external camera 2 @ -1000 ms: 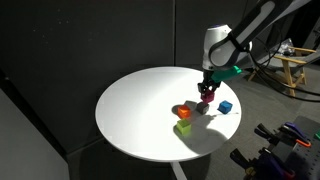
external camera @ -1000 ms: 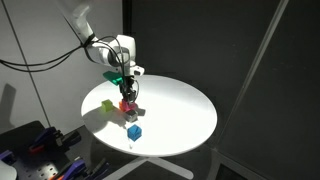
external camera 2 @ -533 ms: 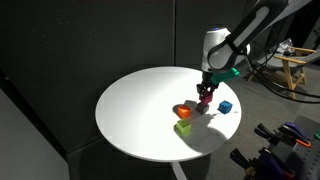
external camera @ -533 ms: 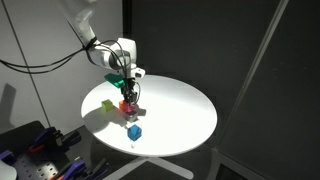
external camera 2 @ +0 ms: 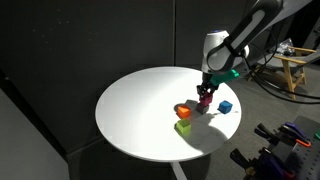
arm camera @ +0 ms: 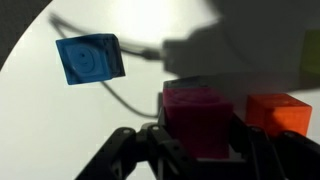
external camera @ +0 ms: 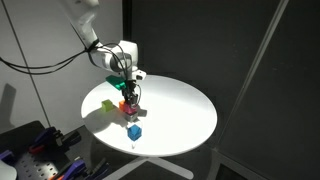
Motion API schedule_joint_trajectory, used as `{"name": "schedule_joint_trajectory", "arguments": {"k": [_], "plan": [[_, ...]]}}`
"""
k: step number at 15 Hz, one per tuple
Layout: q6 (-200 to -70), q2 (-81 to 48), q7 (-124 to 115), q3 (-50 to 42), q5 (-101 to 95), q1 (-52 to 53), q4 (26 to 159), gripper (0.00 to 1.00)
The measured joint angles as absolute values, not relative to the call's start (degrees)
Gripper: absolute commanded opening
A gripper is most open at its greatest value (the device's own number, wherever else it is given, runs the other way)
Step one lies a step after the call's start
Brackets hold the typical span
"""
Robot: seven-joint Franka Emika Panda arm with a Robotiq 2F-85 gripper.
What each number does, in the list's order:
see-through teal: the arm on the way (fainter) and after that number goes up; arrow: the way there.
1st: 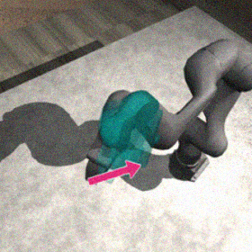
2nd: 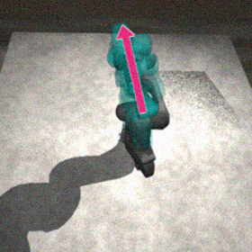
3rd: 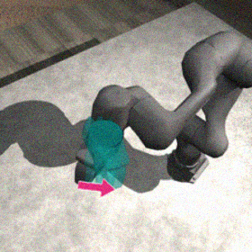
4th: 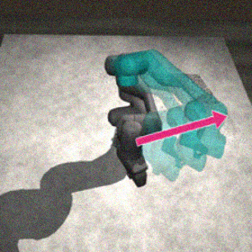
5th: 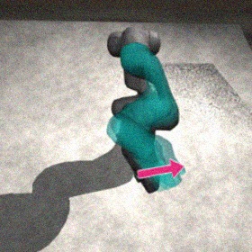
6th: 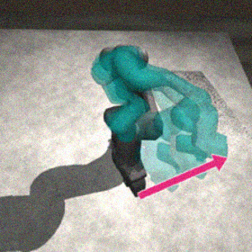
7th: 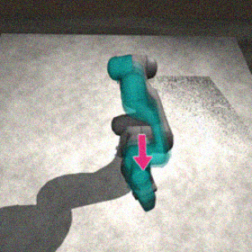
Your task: Put the pink block on the grey block and then put the yellow block on the pink bock
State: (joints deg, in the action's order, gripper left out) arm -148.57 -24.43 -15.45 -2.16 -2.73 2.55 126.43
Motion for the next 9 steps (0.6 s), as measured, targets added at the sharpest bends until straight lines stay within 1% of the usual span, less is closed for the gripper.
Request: {"name": "schedule_joint_trajectory", "arguments": {"k": [2,3,4,6,8,9], "plan": [[-148.57,-24.69,-15.43,-2.21,-2.68,2.53,126.21,0.3],[-148.57,-24.8,-15.42,-2.22,-2.62,2.53,126.1,0.33],[-148.57,-24.95,-15.41,-2.23,-2.55,2.53,125.98,0.8],[-148.57,-25.16,-15.39,-2.24,-2.4,2.52,125.84,0.81],[-148.57,-25.25,-15.29,-2.25,-2.0,2.52,125.8,0.96],[-148.57,-25.25,-15.23,-2.25,-1.75,2.52,125.78,1.0]]}}
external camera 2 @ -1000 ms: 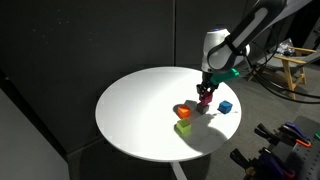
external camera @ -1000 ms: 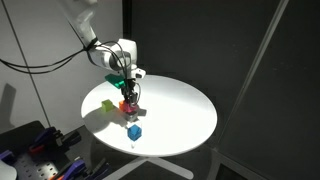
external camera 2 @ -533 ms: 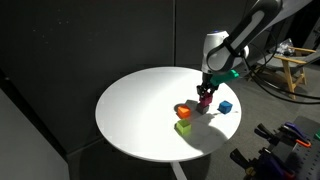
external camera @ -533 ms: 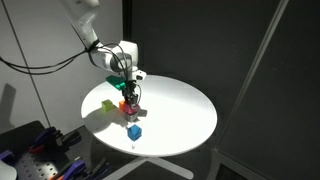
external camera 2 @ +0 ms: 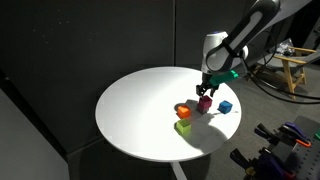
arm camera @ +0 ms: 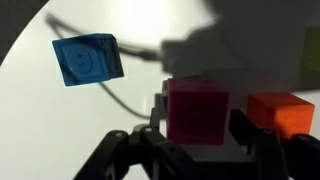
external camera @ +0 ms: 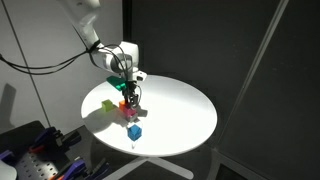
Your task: Put the pink block on the grey block and then put the yellow block on the pink bock
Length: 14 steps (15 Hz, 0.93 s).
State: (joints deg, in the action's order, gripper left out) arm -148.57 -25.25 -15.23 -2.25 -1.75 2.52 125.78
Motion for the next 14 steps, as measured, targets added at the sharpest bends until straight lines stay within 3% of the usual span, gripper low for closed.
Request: {"name": "schedule_joint_trajectory", "arguments": {"k": [14], "plan": [[-145.01,-23.67,-14.86,-2.08,-1.4,3.65,124.85,1.0]]}}
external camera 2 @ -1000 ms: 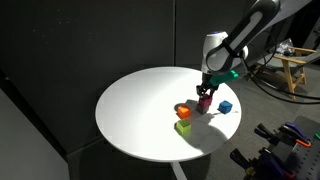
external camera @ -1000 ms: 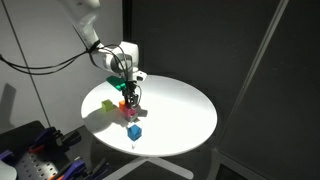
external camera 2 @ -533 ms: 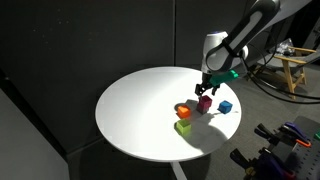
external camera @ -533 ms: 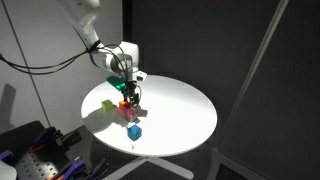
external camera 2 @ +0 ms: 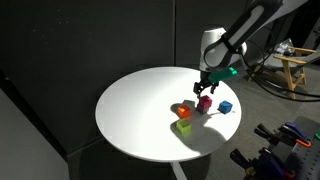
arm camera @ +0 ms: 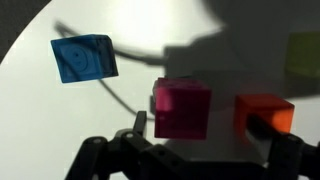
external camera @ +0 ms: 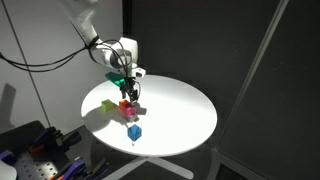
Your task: Put the pink block on the grey block and then put the yellow block on the pink bock
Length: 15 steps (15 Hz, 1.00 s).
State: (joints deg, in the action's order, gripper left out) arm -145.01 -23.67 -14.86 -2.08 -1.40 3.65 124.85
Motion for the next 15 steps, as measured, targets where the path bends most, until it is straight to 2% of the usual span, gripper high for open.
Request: {"name": "schedule_joint_trajectory", "arguments": {"k": [15], "plan": [[-135.86,-13.6,-12.97,2.48,-1.63,7.97,124.97,1.0]]}}
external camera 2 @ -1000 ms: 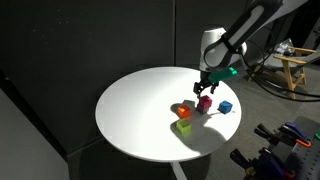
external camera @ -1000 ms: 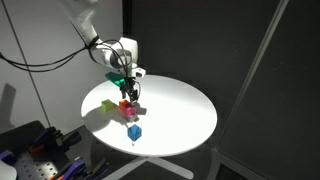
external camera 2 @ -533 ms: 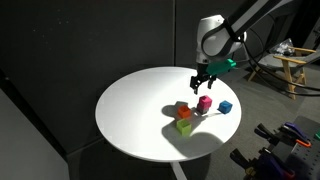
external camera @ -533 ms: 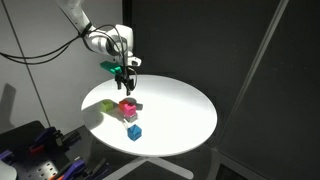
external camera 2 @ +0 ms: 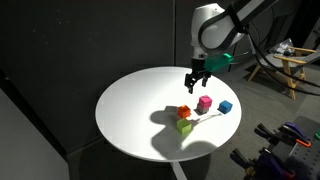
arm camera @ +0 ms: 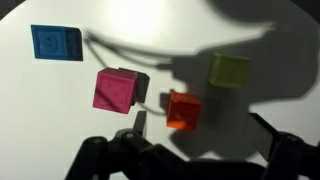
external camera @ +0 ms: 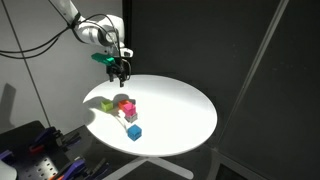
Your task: Put the pink block on the grey block and then put the yellow block on the pink bock
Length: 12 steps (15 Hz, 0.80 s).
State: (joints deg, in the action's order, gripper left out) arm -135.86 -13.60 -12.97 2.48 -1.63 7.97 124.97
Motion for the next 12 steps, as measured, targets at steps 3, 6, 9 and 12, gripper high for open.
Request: {"name": "schedule_joint_trajectory", "arguments": {"k": [3,6,9,12], "plan": [[-133.73,-12.68,-12.97,3.24,-1.63,8.09,125.69,1.0],[-133.13,-12.63,-12.97,3.78,-1.63,8.25,126.73,1.0],[-133.86,-13.15,-13.0,4.26,-1.77,8.89,127.97,1.0],[-137.64,-14.33,-13.4,4.47,-2.65,10.15,129.36,1.0]]}}
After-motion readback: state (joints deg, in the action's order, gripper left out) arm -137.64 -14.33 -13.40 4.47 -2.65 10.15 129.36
